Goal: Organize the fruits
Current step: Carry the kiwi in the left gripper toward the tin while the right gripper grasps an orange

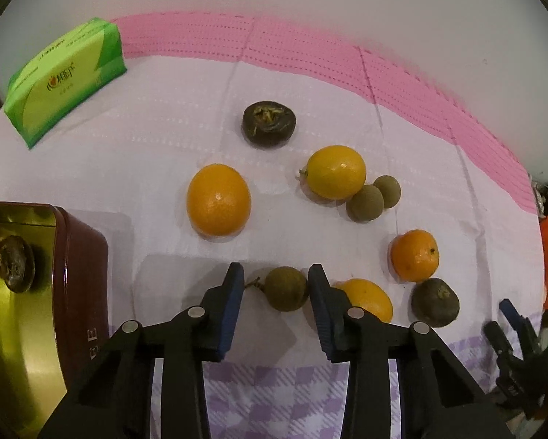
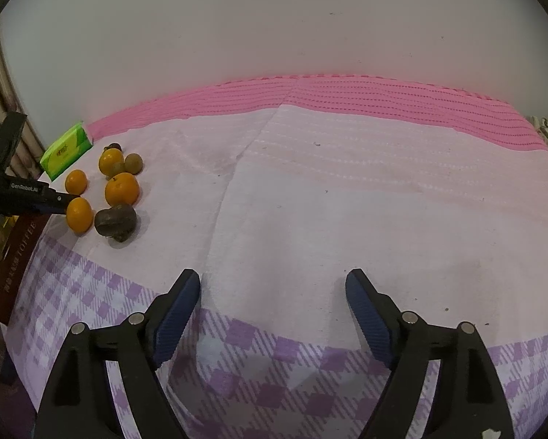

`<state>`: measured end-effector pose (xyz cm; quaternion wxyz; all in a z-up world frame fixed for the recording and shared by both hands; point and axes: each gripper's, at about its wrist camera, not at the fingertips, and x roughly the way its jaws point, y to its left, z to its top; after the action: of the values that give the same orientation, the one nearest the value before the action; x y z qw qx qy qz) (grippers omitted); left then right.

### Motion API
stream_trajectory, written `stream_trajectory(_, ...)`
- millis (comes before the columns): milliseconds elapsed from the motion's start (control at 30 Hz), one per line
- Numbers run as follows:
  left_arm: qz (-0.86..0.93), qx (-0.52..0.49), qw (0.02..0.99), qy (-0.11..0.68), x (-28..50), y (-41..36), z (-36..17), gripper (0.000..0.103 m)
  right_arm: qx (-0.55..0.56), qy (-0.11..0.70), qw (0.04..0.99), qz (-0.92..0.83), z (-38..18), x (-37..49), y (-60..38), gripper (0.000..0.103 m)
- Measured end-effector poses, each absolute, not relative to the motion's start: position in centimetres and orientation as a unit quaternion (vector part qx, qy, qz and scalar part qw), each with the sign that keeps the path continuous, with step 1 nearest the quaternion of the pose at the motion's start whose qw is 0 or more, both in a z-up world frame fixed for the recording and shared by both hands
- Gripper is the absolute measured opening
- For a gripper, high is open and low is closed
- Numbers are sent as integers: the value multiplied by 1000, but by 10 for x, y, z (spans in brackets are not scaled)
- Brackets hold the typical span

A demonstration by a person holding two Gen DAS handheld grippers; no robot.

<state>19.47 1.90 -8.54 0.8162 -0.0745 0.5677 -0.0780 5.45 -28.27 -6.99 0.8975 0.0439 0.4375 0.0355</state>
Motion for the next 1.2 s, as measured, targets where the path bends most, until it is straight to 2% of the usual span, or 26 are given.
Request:
stream_trajectory(33, -87, -76, 820, 560, 192, 19, -82, 26, 43, 438, 897, 36, -70, 55, -282, 81)
stream_trajectory(667, -100, -45, 874, 473, 94, 17, -12, 26, 37, 440, 897, 28, -71, 55, -281, 86)
stream_trajectory(1200, -42, -61, 887, 456, 64, 64, -6, 26, 16, 442, 897, 8, -72, 56, -279, 91)
